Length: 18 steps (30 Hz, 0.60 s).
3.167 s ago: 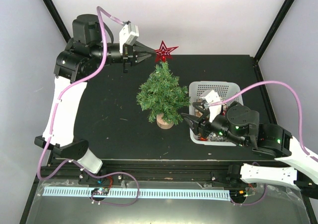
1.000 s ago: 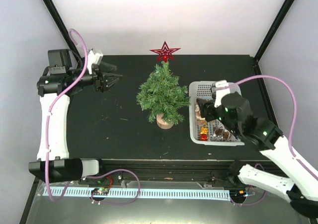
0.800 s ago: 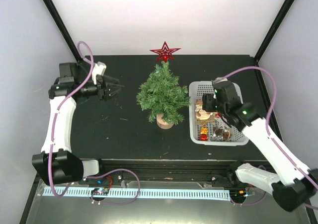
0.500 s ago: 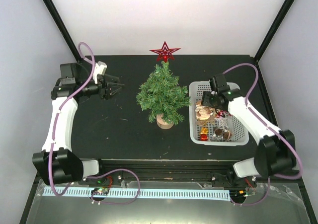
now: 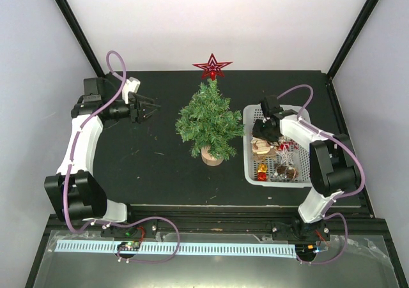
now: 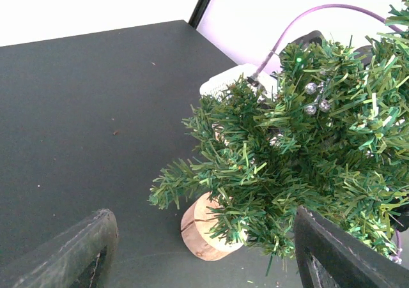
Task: Decorate the small christmas tree
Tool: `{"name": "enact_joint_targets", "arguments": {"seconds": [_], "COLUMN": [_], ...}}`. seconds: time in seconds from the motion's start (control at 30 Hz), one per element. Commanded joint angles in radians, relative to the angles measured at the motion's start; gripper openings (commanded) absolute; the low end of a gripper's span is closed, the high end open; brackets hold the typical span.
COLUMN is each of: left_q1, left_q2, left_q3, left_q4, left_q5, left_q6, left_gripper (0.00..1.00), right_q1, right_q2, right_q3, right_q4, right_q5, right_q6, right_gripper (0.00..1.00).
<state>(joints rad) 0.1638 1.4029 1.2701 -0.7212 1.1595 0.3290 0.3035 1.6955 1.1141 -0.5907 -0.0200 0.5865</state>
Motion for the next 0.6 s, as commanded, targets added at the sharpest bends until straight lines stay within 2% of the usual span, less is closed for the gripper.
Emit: {"name": "enact_joint_targets", "arguments": {"seconds": [0.0,0.17,0.33,0.4,0.47,0.57], "left_q1": [0.005,0.005,0.006,0.006,0.006,0.006], "left_q2": [0.0,0.003,0.01,0.011,0.012,0.016], "left_q3": [0.026,0.025,0.02,0.02,0.019,0.015], "left_q4": [0.023,0.025,0.025,0.024,0.023,0.033], "left_q5": [0.023,0.028,0.039,0.037,0.037,0.043], "left_q6": [0.022,0.021,0.019,0.02,0.021,0.009], "left_gripper": [0.76,0.76,0.76,0.76,0.76,0.76], "right_q1": [-0.011,-0.014,-0.018,-0.022,-0.03,-0.055], "right_q2": [0.025,0.028,0.023,0.017,0.003,-0.012], "right_q3": [0.006,-0.02,-0.042,-0.038,-0.033,-0.019], "right_q4": [0.048,0.066,0.083,0.077,0.068,0.05], "right_q5": [-0.025,-0.029,-0.029,-0.004,0.028,0.049], "right_q6": [0.015,0.016,0.013,0.01,0.007,0.008], "right_gripper": [0.37,0.3,0.17,0.17,0.22,0.38]}}
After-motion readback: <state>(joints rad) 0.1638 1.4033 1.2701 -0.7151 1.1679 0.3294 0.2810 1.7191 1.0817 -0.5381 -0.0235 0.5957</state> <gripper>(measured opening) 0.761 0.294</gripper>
